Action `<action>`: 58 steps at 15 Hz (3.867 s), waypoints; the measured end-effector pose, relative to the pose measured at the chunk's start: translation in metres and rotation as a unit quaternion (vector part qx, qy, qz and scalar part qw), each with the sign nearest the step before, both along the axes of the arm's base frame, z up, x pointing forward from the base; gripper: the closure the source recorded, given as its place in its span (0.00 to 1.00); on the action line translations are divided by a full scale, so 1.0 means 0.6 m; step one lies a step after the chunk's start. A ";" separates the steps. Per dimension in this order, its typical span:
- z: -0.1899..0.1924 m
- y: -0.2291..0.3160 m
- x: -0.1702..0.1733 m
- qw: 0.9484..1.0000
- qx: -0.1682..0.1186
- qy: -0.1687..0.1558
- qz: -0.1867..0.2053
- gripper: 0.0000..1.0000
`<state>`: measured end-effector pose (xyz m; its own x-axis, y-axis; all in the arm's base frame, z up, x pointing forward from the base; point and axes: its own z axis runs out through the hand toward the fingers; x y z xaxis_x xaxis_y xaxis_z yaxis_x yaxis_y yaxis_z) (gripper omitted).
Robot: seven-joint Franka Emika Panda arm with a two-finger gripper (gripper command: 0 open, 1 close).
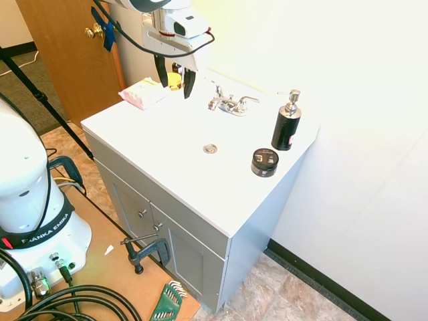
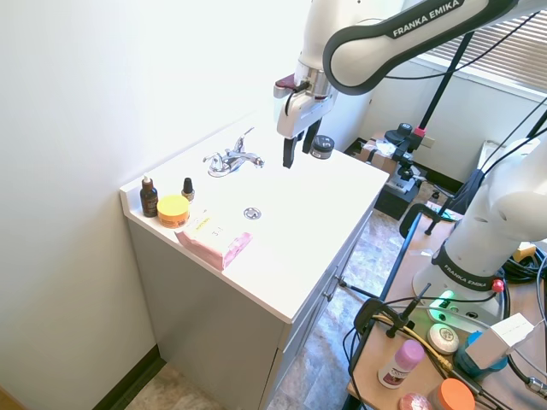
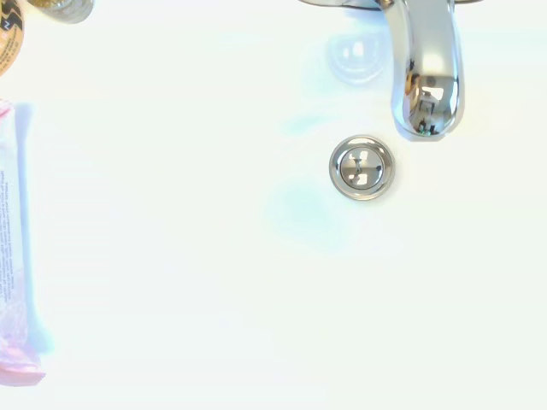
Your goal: Turn on the hot water
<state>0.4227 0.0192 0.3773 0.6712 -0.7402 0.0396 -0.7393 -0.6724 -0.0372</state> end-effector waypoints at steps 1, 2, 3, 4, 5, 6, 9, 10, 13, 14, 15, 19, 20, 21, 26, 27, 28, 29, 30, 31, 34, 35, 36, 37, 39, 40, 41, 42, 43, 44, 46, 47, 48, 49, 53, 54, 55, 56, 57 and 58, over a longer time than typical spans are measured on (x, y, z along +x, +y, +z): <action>-0.001 0.000 0.000 1.000 0.000 0.001 0.000 0.00; -0.002 0.000 0.000 1.000 0.000 0.001 0.000 0.00; -0.001 0.001 0.001 1.000 0.000 0.001 0.001 0.00; 0.003 0.004 0.004 1.000 -0.001 -0.002 0.002 0.00; 0.011 0.010 0.010 1.000 -0.004 -0.008 0.002 0.00; 0.020 0.020 0.020 1.000 -0.013 -0.017 -0.002 0.00; 0.035 0.052 0.076 0.994 -0.083 -0.065 -0.029 0.00; 0.030 0.061 0.100 0.991 -0.104 -0.081 -0.038 0.00; 0.007 0.095 0.163 0.978 -0.150 -0.135 -0.060 0.00; -0.003 0.112 0.177 0.974 -0.157 -0.149 -0.063 0.00; -0.014 0.128 0.189 0.971 -0.161 -0.162 -0.065 0.00; -0.062 0.161 0.235 0.960 -0.169 -0.211 -0.078 0.00; -0.074 0.163 0.245 0.957 -0.171 -0.220 -0.080 0.00; -0.084 0.165 0.255 0.955 -0.173 -0.226 -0.081 0.00; -0.126 0.151 0.298 0.953 -0.184 -0.225 -0.089 0.00; -0.133 0.142 0.299 0.953 -0.186 -0.222 -0.093 0.00; -0.136 0.135 0.299 0.953 -0.188 -0.219 -0.096 0.00; -0.139 0.128 0.297 0.953 -0.188 -0.216 -0.101 0.00; -0.141 0.124 0.292 0.954 -0.186 -0.210 -0.105 0.00; -0.143 0.120 0.284 0.956 -0.181 -0.203 -0.108 0.00; -0.130 0.110 0.260 0.960 -0.172 -0.193 -0.109 0.00; -0.122 0.107 0.250 0.960 -0.173 -0.192 -0.106 0.00; -0.115 0.105 0.241 0.961 -0.173 -0.191 -0.104 0.00; -0.108 0.100 0.231 0.962 -0.174 -0.186 -0.101 0.00; -0.102 0.087 0.209 0.963 -0.177 -0.178 -0.099 0.00; -0.105 0.081 0.198 0.964 -0.178 -0.173 -0.100 0.00; -0.111 0.080 0.190 0.964 -0.177 -0.170 -0.098 0.00; -0.109 0.083 0.188 0.964 -0.178 -0.174 -0.093 0.00; -0.102 0.089 0.187 0.962 -0.180 -0.183 -0.087 0.00; -0.091 0.096 0.187 0.960 -0.184 -0.195 -0.082 0.00; -0.075 0.110 0.190 0.958 -0.184 -0.209 -0.074 0.00; -0.074 0.117 0.193 0.958 -0.183 -0.210 -0.071 0.00; -0.080 0.123 0.197 0.958 -0.183 -0.209 -0.068 0.00; -0.088 0.130 0.201 0.959 -0.182 -0.206 -0.064 0.00; -0.128 0.151 0.229 0.964 -0.177 -0.191 -0.060 0.00; -0.135 0.150 0.231 0.964 -0.178 -0.187 -0.061 0.00; -0.137 0.144 0.231 0.964 -0.183 -0.184 -0.065 0.00; -0.137 0.134 0.233 0.963 -0.185 -0.183 -0.069 0.00; -0.138 0.123 0.234 0.962 -0.188 -0.182 -0.075 0.00; -0.139 0.112 0.234 0.962 -0.189 -0.179 -0.080 0.00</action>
